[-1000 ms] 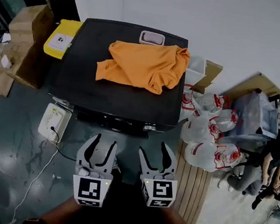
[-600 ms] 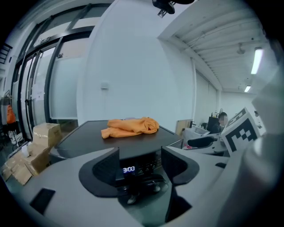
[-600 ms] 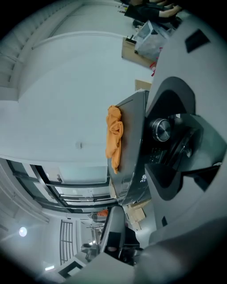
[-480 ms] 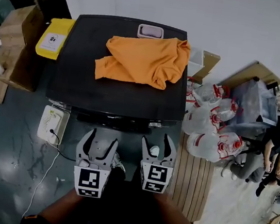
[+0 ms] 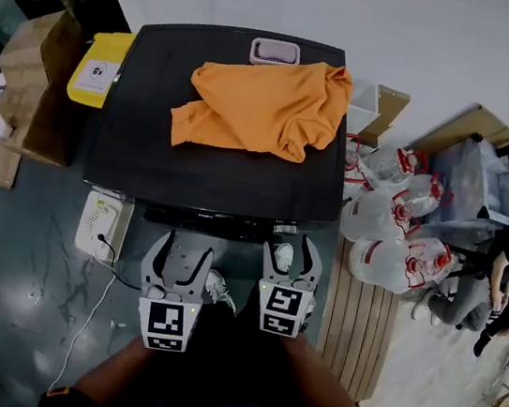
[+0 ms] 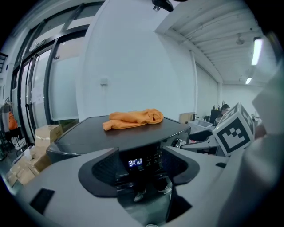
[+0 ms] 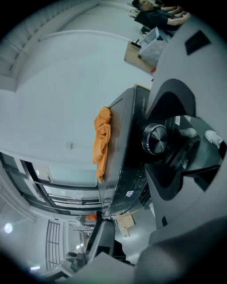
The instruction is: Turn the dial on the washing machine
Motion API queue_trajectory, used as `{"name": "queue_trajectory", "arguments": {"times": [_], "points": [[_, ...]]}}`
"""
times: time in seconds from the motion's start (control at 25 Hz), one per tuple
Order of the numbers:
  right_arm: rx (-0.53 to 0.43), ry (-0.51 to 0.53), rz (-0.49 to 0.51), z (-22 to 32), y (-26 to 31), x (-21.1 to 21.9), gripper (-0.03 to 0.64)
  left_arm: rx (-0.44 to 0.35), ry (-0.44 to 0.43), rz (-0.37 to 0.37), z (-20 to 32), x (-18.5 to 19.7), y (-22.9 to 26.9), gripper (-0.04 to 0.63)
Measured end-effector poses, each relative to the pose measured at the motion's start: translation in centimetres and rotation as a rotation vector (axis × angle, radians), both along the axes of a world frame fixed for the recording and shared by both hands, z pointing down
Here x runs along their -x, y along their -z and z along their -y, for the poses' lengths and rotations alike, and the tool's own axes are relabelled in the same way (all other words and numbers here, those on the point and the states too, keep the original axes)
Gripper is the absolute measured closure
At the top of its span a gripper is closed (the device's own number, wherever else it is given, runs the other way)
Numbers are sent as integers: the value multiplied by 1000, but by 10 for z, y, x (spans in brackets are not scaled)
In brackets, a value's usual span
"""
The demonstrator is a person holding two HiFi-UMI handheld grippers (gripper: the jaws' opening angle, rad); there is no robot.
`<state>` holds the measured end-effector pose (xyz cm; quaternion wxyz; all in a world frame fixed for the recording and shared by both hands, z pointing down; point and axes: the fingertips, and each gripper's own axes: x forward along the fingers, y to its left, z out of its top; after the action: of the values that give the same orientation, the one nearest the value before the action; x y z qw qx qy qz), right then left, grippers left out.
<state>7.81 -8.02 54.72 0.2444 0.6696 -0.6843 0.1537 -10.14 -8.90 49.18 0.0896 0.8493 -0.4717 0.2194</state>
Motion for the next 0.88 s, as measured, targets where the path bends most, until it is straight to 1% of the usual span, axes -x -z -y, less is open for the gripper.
{"name": "queue_trajectory", "arguments": {"times": [0.2,0.4,0.48,0.56,0.64,0.76,0.88], "points": [[38,7,-10,7,-18,-4,299,31,18,-4,8,-2,-12,308],[56,1,-10,16,-28,-8,301,53,20,6,14,-2,-20,308],[53,-2,-9,17,-29,-8,333,56,19,8,15,-1,-21,308],[51,-6,-5,16,-30,-7,345,59,19,10,15,1,-22,308],[52,-14,21,15,-30,-8,347,61,14,10,14,1,-23,308],[61,-23,87,14,-32,-10,350,66,4,5,12,-1,-23,308],[67,-40,195,14,-35,-13,350,65,-6,-3,9,-3,-22,308]]}}
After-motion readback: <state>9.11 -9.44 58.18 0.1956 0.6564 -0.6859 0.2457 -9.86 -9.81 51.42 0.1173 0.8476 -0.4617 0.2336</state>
